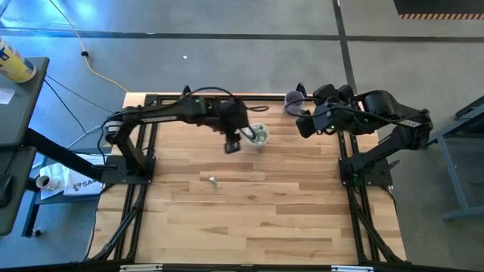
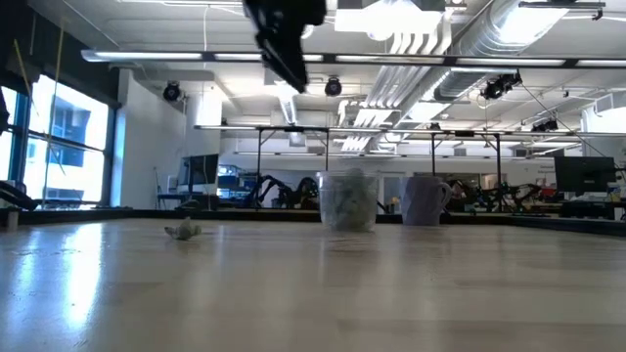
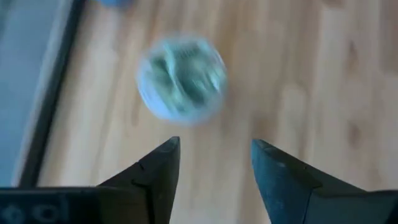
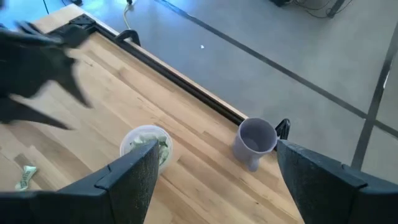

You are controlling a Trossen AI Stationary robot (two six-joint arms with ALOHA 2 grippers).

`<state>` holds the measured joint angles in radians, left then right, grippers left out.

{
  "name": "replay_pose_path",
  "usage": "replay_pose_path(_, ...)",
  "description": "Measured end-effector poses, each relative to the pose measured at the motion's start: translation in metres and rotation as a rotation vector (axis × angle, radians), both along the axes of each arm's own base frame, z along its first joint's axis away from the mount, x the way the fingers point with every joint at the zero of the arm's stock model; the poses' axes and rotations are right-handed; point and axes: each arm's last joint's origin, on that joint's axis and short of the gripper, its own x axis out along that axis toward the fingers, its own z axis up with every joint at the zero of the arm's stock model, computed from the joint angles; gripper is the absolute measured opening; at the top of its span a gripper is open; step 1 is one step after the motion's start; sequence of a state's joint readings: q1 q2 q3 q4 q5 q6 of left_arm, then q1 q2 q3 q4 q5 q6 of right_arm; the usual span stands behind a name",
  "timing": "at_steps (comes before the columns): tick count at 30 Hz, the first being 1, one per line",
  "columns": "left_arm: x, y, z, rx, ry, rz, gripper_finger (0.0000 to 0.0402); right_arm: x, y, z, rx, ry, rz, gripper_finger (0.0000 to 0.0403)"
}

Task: Pick and place Stevia / Truvia into bins
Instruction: Put the stevia packet into the transparent container

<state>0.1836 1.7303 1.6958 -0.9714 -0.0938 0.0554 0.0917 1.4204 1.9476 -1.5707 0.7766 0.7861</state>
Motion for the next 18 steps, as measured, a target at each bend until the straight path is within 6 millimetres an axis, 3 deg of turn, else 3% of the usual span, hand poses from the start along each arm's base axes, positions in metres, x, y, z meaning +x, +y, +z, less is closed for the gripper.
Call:
replay_pose_path(2, -0.017, -0.014, 0.003, -0.061, 0.081, -0.038, 0.0234, 0.0, 0.0, 0.0, -0.001, 0.004, 0.004, 0.0314)
replay_pose_path(5, -0.045, -0.041, -0.018, -0.158, 0.225, -0.144, 0.0232, 0.0, 0.0, 0.0, -0.002, 0.016, 0.018, 0.0314)
replay_pose_path(8, -0.06, -0.071, -0.062, -0.183, 0.251, -0.299, 0.022, 0.002, 0.0, -0.001, -0.004, 0.026, 0.023, 0.0314)
replay_pose_path(12, -0.069, -0.104, -0.117, -0.089, 0.149, -0.559, 0.0202, 0.007, 0.001, -0.004, -0.001, 0.057, 0.047, 0.0314)
replay_pose_path(15, -0.074, -0.117, -0.149, -0.044, 0.135, -0.651, 0.0192, 0.013, 0.003, -0.008, 0.02, 0.08, 0.067, 0.0314)
replay_pose_path(18, -0.077, -0.117, -0.171, -0.048, 0.158, -0.657, 0.0186, 0.019, 0.004, -0.012, 0.035, 0.108, 0.089, 0.0314)
